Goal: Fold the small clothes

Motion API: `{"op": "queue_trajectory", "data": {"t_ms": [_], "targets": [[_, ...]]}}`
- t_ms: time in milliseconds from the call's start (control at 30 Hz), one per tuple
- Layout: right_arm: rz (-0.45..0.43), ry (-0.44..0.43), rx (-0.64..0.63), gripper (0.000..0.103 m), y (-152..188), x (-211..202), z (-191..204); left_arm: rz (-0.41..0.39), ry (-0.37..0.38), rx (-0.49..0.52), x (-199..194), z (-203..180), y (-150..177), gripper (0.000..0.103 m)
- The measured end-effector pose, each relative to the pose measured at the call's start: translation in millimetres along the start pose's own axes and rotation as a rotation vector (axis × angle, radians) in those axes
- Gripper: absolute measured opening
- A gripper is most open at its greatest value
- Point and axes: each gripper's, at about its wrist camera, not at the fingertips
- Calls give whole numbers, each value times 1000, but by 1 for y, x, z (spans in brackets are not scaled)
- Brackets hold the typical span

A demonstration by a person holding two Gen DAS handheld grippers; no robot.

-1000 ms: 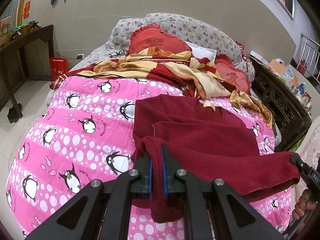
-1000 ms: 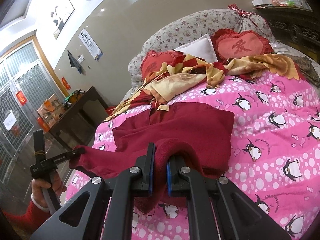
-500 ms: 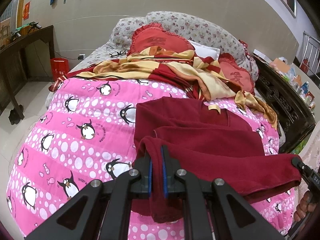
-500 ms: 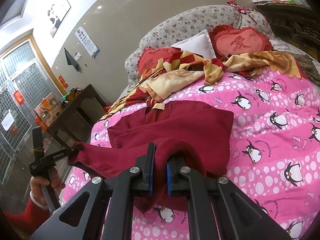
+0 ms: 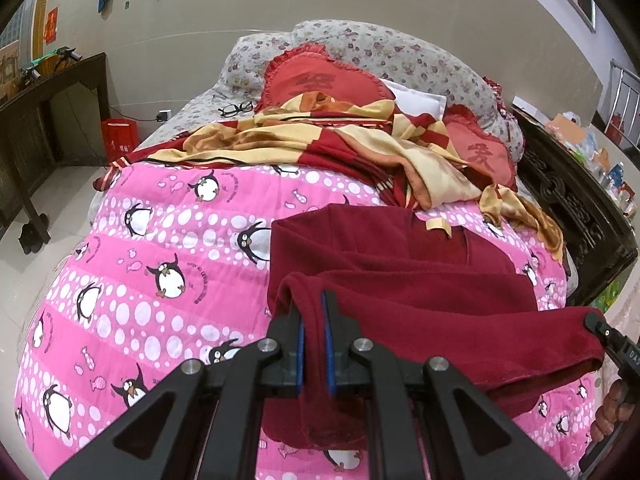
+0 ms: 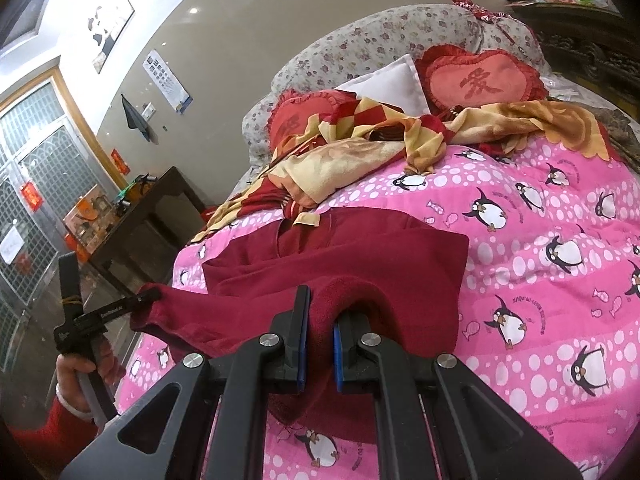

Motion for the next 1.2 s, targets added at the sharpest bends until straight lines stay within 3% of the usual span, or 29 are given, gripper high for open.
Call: {"op": "queue_trajectory", "data": {"t_ms": [1200], "targets": [[55, 80, 61, 21, -46, 74, -27, 91, -45, 14, 81, 2, -32, 8]]}}
Point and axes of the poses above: each gripper's, at about its wrist camera, not at the fingertips, and x roughly the way its jaws point, z to its left, y to its underside, and after that the axes turned 11 degrees about x, right-handed
